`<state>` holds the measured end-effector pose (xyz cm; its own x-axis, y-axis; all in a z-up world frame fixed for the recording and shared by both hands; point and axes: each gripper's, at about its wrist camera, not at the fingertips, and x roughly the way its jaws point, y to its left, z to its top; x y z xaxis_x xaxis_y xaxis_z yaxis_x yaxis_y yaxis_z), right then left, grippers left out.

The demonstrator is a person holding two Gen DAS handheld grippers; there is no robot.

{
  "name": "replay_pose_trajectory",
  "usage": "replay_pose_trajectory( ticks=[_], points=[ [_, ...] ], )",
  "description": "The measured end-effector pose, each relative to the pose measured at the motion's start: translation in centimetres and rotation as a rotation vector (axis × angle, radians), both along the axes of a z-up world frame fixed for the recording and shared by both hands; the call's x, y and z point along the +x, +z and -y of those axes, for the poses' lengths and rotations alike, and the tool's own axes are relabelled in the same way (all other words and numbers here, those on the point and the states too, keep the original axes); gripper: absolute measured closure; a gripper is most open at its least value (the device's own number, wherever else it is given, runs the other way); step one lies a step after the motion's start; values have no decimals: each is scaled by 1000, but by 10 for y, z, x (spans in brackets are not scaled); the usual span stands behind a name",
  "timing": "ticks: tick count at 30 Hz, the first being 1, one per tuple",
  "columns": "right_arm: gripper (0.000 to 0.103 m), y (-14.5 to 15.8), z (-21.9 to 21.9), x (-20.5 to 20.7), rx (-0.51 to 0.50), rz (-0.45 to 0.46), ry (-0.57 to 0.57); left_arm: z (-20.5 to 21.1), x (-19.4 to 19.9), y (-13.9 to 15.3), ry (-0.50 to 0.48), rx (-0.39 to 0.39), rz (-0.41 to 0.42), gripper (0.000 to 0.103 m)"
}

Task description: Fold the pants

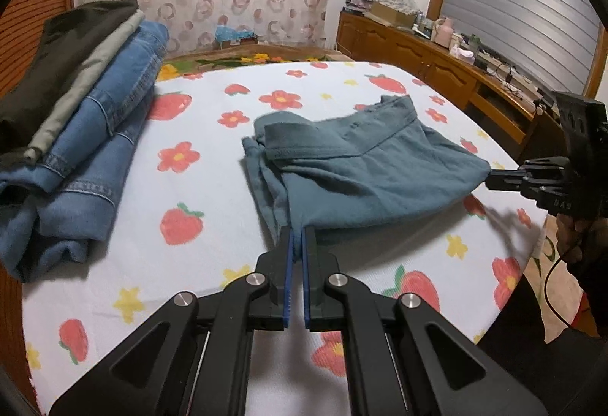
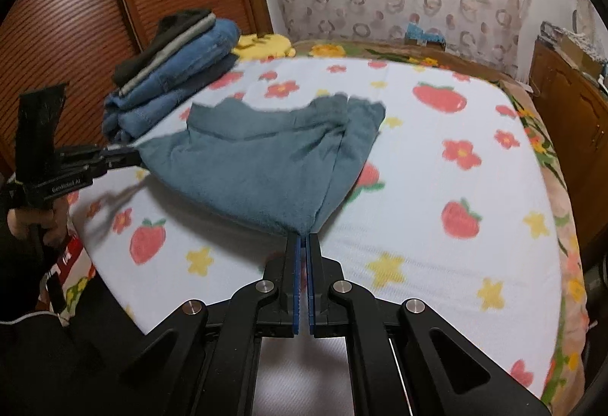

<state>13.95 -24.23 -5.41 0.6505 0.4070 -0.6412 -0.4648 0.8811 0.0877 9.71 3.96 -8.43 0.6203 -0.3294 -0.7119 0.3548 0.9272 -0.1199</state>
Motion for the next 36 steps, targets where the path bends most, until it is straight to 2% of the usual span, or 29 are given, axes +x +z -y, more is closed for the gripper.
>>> replay_pose_trajectory(
  ticks=[3,7,9,10,11,13,16,18,20,23,29,36],
  points=[
    [101,7,1,-4,16,23,1,1,-1,1,-4,1,-6,98],
    [99,16,-2,-10,16,65,4,2,-1,7,6,28,16,85],
    [98,18,-4,-11,29,80,13,3,1,9,5,32,26,76],
    [98,18,-5,-12,30,85,15,3,2,10,3,27,28,67],
    [96,18,-6,-12,29,93,14,2,4,10,4,23,28,53],
    [90,19,-9,-11,29,104,13,3,8,11,0,22,31,49],
    [78,18,-12,-9,30,112,11,7,15,10,-2,32,28,48],
    [66,18,-15,-3,25,118,6,9,20,10,-2,36,31,48],
    [60,17,-18,3,20,121,-7,10,25,11,-1,22,34,48],
    [59,17,-22,13,23,124,-21,10,35,12,-2,-17,30,48],
    [58,18,-27,37,20,116,-38,13,54,12,-1,-14,26,48],
    [58,19,-36,74,-3,95,-58,11,80,4,-2,-28,-18,50]
  ],
)
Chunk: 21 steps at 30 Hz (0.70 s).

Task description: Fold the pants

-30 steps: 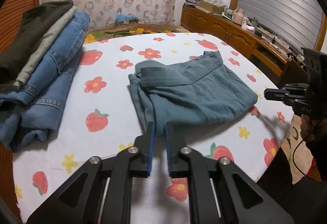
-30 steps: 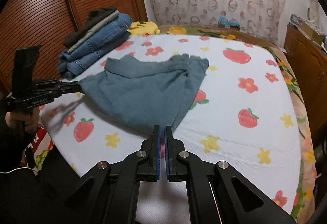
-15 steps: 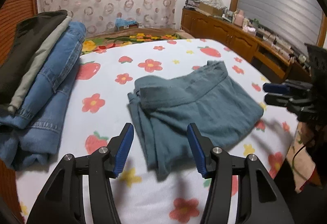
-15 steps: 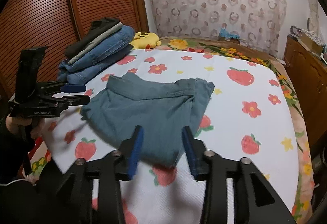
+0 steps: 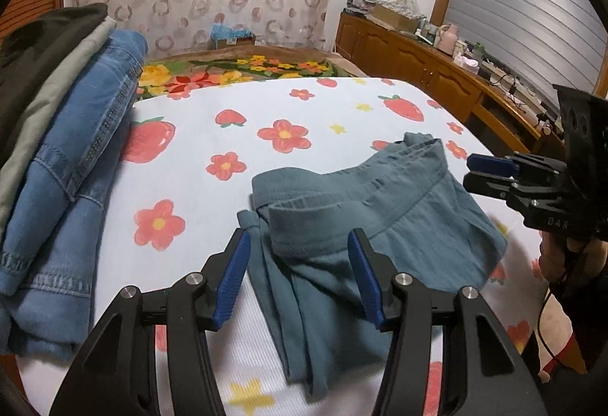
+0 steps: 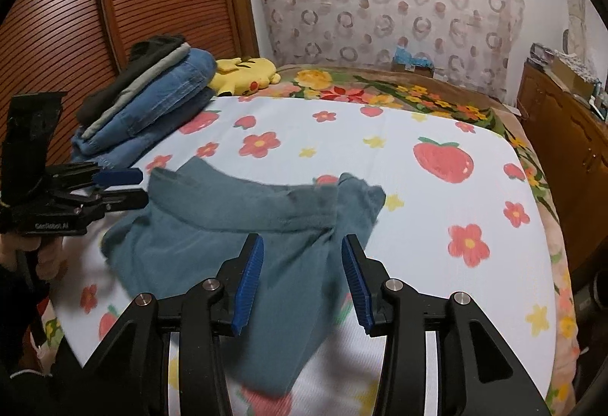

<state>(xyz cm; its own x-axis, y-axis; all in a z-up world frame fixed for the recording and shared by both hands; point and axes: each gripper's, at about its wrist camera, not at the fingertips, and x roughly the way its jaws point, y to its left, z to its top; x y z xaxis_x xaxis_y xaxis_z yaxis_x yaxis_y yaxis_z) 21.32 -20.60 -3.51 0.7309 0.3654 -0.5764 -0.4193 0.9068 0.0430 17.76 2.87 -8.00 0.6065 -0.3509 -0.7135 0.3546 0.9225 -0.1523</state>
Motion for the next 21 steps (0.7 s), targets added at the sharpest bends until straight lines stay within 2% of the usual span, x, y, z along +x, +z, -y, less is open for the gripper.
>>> replay_pose_trajectory(
  ticks=[6,8,10,11,14,17,21],
  points=[
    [58,-4,-6,27,7,-27,-6,8,14,-8,-25,16,-21,63],
    [58,-6,-6,35,15,-41,-6,9,17,-10,-21,24,-26,74],
    [67,-7,-5,40,28,-48,-3,9,18,-10,-10,26,-21,83],
    [81,-6,-4,40,43,-49,12,8,17,-8,-6,21,-16,88],
    [89,-2,1,35,87,-27,27,6,14,2,1,1,24,93],
    [90,5,6,31,116,3,2,4,13,17,8,-22,74,93],
    [90,3,3,30,84,25,-24,7,25,27,24,-10,99,93]
  ],
)
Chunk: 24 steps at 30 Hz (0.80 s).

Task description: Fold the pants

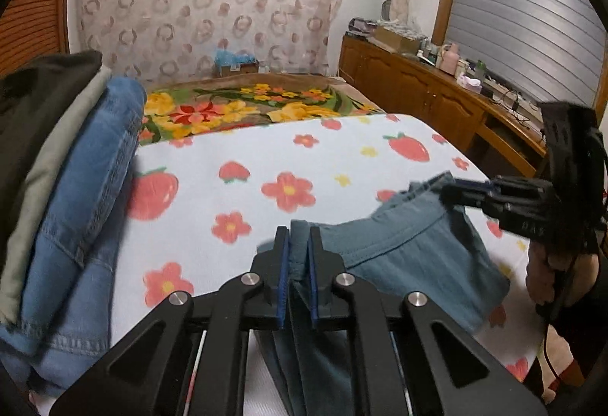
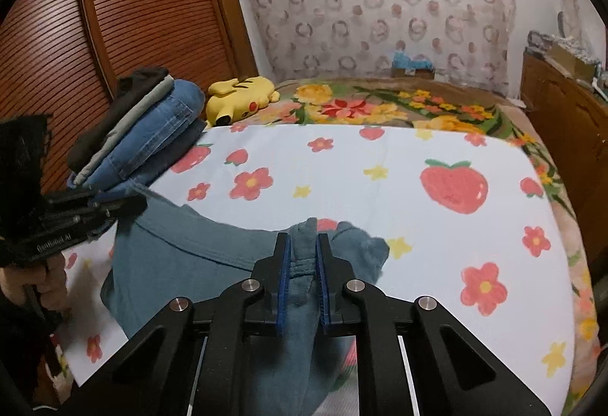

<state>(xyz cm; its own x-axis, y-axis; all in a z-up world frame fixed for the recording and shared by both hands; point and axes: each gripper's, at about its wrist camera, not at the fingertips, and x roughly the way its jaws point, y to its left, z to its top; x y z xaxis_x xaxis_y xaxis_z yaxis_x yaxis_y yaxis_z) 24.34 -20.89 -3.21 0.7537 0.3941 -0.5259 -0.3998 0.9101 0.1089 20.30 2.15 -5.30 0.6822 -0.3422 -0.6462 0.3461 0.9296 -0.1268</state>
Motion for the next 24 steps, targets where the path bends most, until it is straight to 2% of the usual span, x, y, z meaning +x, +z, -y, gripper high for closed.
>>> replay_pose_trajectory(
  ticks=[3,6,9,13,14,15,16,17,20,22,24],
  points=[
    [90,-6,-4,7,-34,-19,-36,4,12,-1,3,12,-12,93],
    [90,-7,-8,10,-45,-35,-45,10,22,-8,5,63,-29,93],
    [90,-5,-10,11,-55,-38,-40,11,23,-13,15,98,-39,85],
    [90,-1,-7,10,-42,-44,-33,5,17,-14,17,79,-32,56],
    [87,-1,-6,9,-41,-45,-33,3,15,-13,15,68,-33,50],
    [83,-1,-4,8,-46,-43,-41,3,14,-13,10,62,-35,50],
    [83,0,-3,6,-50,-39,-45,3,13,-14,12,73,-41,45],
    [83,0,-2,2,-50,-36,-38,4,13,-15,21,88,-46,35],
    [82,-1,0,-6,-59,-35,-25,3,7,-17,11,88,-47,32],
    [75,0,2,-12,-64,-27,-24,4,3,-18,6,84,-50,28],
    [61,0,5,-17,-57,-28,-9,4,-1,-20,3,79,-50,25]
  ],
)
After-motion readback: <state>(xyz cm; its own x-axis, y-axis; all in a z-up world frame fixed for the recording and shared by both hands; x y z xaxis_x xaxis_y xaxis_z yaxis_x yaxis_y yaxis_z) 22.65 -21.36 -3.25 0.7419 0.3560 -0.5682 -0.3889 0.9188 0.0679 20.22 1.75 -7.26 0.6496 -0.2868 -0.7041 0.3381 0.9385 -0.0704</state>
